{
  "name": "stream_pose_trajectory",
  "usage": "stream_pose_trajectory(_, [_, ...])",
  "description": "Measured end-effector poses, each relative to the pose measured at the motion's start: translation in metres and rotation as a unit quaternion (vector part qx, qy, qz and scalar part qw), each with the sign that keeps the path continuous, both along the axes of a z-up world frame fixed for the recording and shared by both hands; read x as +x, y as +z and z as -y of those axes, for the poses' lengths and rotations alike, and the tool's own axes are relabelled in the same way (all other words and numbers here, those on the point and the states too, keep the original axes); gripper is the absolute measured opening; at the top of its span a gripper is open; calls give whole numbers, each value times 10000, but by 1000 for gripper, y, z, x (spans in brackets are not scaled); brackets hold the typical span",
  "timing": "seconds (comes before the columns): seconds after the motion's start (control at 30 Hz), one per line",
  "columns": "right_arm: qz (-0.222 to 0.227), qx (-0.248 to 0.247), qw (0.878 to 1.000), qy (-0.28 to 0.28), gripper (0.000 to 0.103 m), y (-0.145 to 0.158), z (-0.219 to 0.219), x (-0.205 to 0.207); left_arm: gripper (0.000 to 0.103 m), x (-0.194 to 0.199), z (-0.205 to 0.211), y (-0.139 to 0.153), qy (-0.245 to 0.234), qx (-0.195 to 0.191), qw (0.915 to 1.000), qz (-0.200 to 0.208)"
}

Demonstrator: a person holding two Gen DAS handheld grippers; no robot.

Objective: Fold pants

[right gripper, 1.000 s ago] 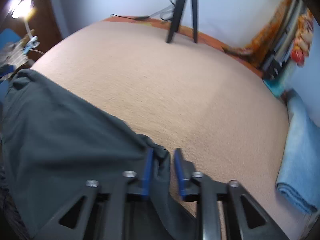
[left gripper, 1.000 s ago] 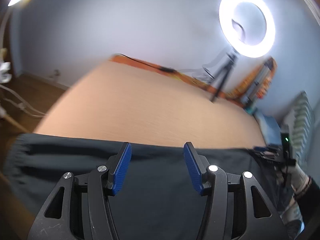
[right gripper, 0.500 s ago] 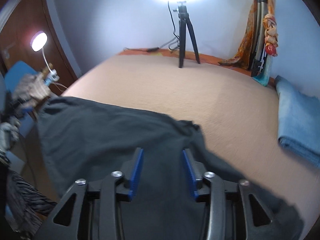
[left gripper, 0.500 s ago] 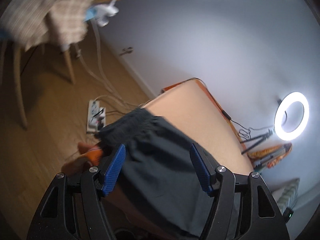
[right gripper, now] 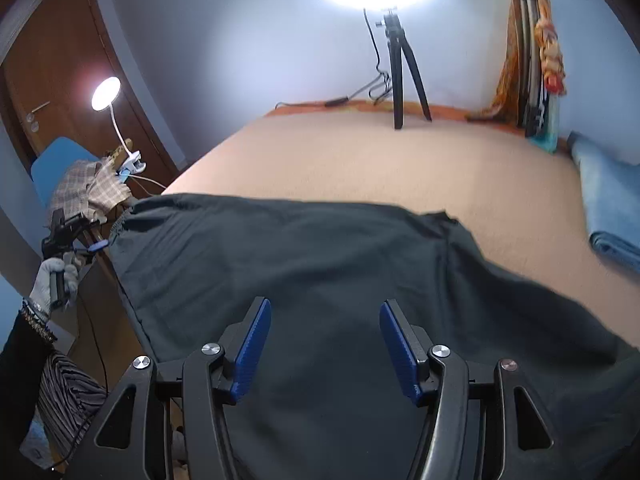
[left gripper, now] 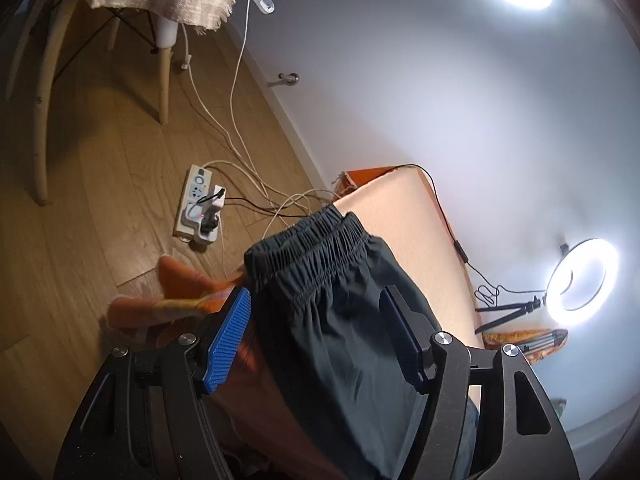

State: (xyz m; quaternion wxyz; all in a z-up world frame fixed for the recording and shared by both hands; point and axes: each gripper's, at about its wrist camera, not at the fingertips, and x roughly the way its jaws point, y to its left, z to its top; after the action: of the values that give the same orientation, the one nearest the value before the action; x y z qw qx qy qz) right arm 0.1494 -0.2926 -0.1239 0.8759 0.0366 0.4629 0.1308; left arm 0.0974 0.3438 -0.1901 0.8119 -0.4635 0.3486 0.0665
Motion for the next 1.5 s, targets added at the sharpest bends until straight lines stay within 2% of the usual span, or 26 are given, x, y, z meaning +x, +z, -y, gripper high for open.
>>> stream_pose_trajectory(0.13, [-29, 45, 10000, -70, 60, -3, 7, 0, 66, 14, 0, -10, -98, 156, 9997, -187])
stream_pose_trajectory(0.27, [-62, 281, 9994, -204, 60, -3, 18, 2, 73, 22, 0, -14, -267, 156, 9995, 0])
stream_pose_trajectory(0.4, [-106, 384, 9987, -317, 60, -4, 26, 5, 73, 22, -4, -14, -118, 142, 9998, 74])
stream_pose_trajectory(0.47, [-127, 345, 9988, -323, 60, -6, 27, 5, 73, 25, -8, -18, -25, 301, 9995, -125])
stream_pose_trajectory(0.57, [-193, 363, 9986, -327, 60, -9, 29, 7, 74, 28, -11, -30, 41, 85, 9998, -185])
stream_pose_trajectory(0.73, [-255, 293, 9987, -325, 60, -13, 29, 10, 73, 31, -1, -21, 26, 438, 9990, -82])
stream_pose_trajectory(0.83, [-257, 255, 9987, -350, 60, -13, 30, 11, 63, 29, 2, -14, 34, 509, 9987, 42])
stream_pose_trajectory(0.9, [-247, 228, 9987, -374, 60, -13, 31, 11, 52, 28, 3, -12, 1, 512, 9987, 81])
stream_pose_trajectory(1.03, [-230, 262, 9986, -386, 60, -11, 32, 10, 51, 20, 8, -4, -44, 302, 9986, 424])
stream_pose_trajectory(1.07, [-229, 266, 9986, -387, 60, -11, 32, 9, 51, 21, 10, -4, -98, 349, 9984, 445])
stream_pose_trajectory(1.13, [-231, 275, 9986, -383, 60, -11, 32, 9, 51, 27, 12, -10, -152, 481, 9985, 208])
stream_pose_trajectory(1.17, [-231, 275, 9986, -377, 60, -11, 32, 9, 51, 31, 12, -17, -151, 421, 9989, 117])
stream_pose_trajectory(1.27, [-205, 267, 9988, -358, 60, -9, 30, 8, 51, 31, 8, -21, -5, 370, 9991, 197])
stream_pose_trajectory(1.33, [-183, 260, 9989, -355, 60, -7, 29, 7, 41, 31, 6, -21, 85, 346, 9991, 211])
stream_pose_trajectory(1.37, [-175, 257, 9989, -365, 60, -7, 30, 7, 20, 31, 6, -21, 145, 334, 9991, 226])
stream_pose_trajectory(1.5, [-183, 280, 9985, -443, 60, -8, 35, 7, 16, 29, 12, -10, 184, 581, 9973, 416])
